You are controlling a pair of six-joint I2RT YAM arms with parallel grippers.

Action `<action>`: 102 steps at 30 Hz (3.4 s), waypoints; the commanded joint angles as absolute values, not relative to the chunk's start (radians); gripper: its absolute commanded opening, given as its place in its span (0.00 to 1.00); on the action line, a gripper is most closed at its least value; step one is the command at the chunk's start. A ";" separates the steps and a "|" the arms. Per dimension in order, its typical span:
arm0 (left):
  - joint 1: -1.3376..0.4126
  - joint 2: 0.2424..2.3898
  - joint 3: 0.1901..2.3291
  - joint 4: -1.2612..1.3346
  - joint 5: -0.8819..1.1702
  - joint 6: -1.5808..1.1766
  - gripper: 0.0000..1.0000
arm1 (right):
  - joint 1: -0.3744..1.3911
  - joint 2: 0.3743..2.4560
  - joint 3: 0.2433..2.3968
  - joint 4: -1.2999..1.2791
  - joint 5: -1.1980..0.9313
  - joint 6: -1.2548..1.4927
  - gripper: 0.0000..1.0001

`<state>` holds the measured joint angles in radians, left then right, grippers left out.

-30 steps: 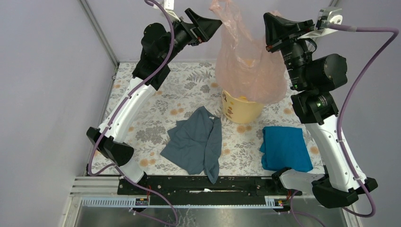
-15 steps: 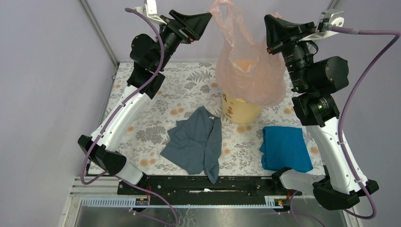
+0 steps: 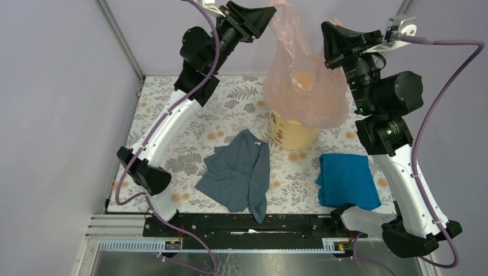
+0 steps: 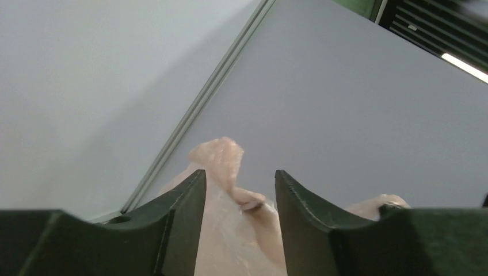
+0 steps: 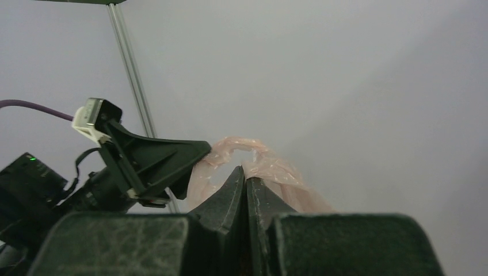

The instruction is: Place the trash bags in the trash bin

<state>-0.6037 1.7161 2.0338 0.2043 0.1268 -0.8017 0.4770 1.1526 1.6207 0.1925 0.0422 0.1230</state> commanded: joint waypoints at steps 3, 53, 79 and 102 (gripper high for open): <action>-0.632 1.815 2.201 0.178 0.182 -0.842 0.26 | 0.480 1.119 1.651 0.231 0.062 0.071 0.09; -0.326 1.565 1.583 0.326 0.153 -1.025 0.00 | 0.413 1.486 1.762 0.178 -0.113 0.317 0.27; -0.310 1.515 1.486 0.335 0.161 -1.025 0.00 | 0.411 1.313 2.005 -0.750 0.029 0.225 1.00; -0.309 1.505 1.470 0.281 0.111 -1.038 0.00 | 0.168 1.118 1.455 -0.481 0.297 0.298 0.62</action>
<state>-0.3141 1.5475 1.4677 0.2710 0.1219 -1.0321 0.3084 1.0439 1.5280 -0.5854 0.4179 0.2081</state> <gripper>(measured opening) 0.007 0.659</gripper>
